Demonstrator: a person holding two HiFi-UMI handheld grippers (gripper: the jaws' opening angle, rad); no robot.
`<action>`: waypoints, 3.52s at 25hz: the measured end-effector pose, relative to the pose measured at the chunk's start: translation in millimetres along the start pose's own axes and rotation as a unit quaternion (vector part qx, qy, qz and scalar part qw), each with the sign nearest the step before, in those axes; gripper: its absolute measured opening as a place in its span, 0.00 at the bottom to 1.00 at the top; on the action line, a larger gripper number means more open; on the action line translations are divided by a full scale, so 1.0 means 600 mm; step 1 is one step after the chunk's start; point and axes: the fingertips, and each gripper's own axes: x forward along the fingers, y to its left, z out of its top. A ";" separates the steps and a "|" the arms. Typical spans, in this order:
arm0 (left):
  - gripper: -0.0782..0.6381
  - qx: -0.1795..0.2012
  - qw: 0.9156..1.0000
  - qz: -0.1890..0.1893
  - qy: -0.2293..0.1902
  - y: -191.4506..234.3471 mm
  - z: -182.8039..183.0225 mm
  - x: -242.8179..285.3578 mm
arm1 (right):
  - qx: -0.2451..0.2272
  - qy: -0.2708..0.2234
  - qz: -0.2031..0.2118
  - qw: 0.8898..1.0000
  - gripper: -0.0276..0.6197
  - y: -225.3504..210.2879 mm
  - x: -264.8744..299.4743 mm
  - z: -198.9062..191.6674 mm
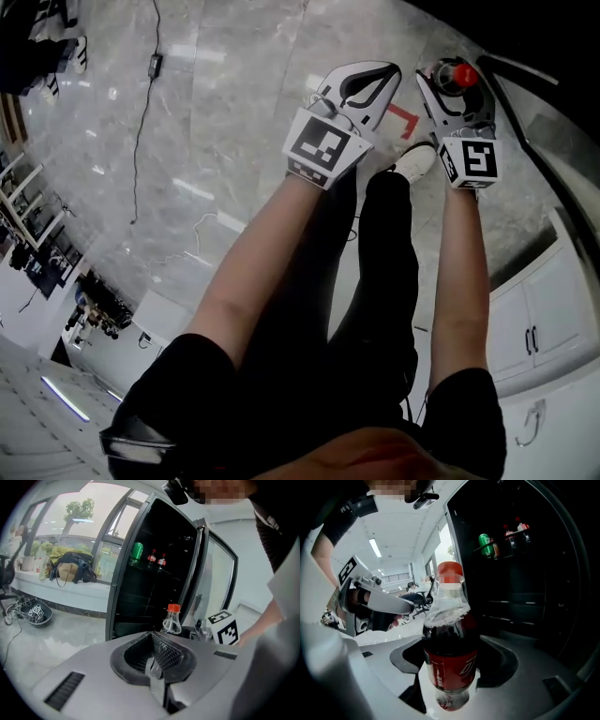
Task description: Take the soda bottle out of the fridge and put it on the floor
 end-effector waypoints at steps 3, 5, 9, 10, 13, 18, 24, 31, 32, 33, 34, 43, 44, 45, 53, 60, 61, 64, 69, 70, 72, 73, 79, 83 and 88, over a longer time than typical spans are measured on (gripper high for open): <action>0.11 -0.005 1.000 -0.011 0.017 0.006 -0.057 0.028 | -0.006 0.037 0.009 0.999 0.54 0.005 0.026 -0.096; 0.11 -0.002 0.999 -0.023 0.030 0.009 -0.094 0.046 | -0.004 0.061 0.011 0.998 0.54 0.004 0.039 -0.157; 0.11 0.003 0.998 -0.036 0.056 0.024 -0.166 0.070 | 0.006 0.094 0.012 0.995 0.54 0.003 0.063 -0.263; 0.11 0.004 0.997 -0.037 0.061 0.029 -0.182 0.075 | 0.006 0.101 0.011 0.995 0.54 0.000 0.068 -0.288; 0.11 0.004 0.997 -0.038 0.069 0.048 -0.220 0.092 | 0.007 0.115 0.008 0.993 0.54 -0.017 0.088 -0.343; 0.11 -0.002 0.996 -0.034 0.078 0.075 -0.266 0.106 | 0.004 0.133 0.013 0.991 0.54 -0.029 0.126 -0.411; 0.11 0.003 0.996 -0.032 0.080 0.098 -0.283 0.117 | -0.009 0.160 0.020 0.987 0.54 -0.041 0.164 -0.469; 0.11 -0.006 0.996 -0.027 0.083 0.109 -0.288 0.117 | -0.028 0.210 0.037 0.977 0.54 -0.021 0.169 -0.524; 0.11 -0.006 0.996 -0.026 0.083 0.109 -0.286 0.117 | -0.032 0.212 0.041 0.976 0.54 -0.018 0.170 -0.523; 0.11 -0.006 0.996 -0.026 0.083 0.108 -0.285 0.115 | -0.037 0.215 0.046 0.975 0.54 -0.013 0.171 -0.522; 0.11 -0.006 0.996 -0.025 0.084 0.108 -0.284 0.112 | -0.041 0.219 0.052 0.973 0.54 -0.006 0.173 -0.522; 0.11 -0.011 0.997 -0.015 0.075 0.102 -0.254 0.092 | -0.039 0.261 0.073 0.962 0.54 0.007 0.174 -0.525; 0.11 -0.011 0.997 -0.014 0.073 0.103 -0.249 0.088 | -0.038 0.260 0.075 0.962 0.54 0.009 0.172 -0.520; 0.11 -0.012 0.997 -0.013 0.071 0.104 -0.244 0.085 | -0.039 0.259 0.077 0.962 0.54 0.011 0.169 -0.513; 0.11 -0.014 0.998 -0.004 0.058 0.096 -0.178 0.051 | -0.042 0.229 0.071 0.970 0.54 0.017 0.145 -0.408; 0.11 0.011 0.999 -0.003 0.036 0.056 -0.049 -0.010 | -0.036 0.135 0.060 0.988 0.54 0.045 0.070 -0.168; 0.11 0.015 0.999 -0.004 0.030 0.049 -0.025 -0.021 | -0.033 0.111 0.061 0.991 0.54 0.050 0.054 -0.117; 0.11 0.028 0.999 -0.011 0.011 0.021 0.062 -0.061 | -0.025 0.040 0.070 0.996 0.54 0.072 -0.007 0.045; 0.11 0.058 0.997 -0.036 -0.018 -0.061 0.226 -0.150 | -0.021 -0.030 0.090 0.995 0.32 0.126 -0.136 0.292; 0.11 0.067 0.996 -0.044 -0.025 -0.079 0.258 -0.167 | -0.024 -0.041 0.094 0.994 0.28 0.138 -0.161 0.337; 0.11 0.087 0.994 -0.059 -0.038 -0.115 0.322 -0.197 | -0.035 -0.063 0.095 0.993 0.18 0.157 -0.206 0.422; 0.11 0.096 0.992 -0.066 -0.043 -0.133 0.353 -0.213 | -0.038 -0.074 0.093 0.992 0.13 0.164 -0.228 0.461; 0.11 0.114 0.986 -0.095 -0.072 -0.245 0.521 -0.316 | -0.043 -0.120 0.077 0.989 0.06 0.200 -0.372 0.659; 0.11 0.134 0.981 -0.109 -0.094 -0.296 0.611 -0.380 | -0.068 -0.152 0.076 0.983 0.06 0.239 -0.443 0.761; 0.11 0.148 0.976 -0.122 -0.107 -0.344 0.688 -0.429 | -0.078 -0.151 0.077 0.982 0.06 0.273 -0.513 0.837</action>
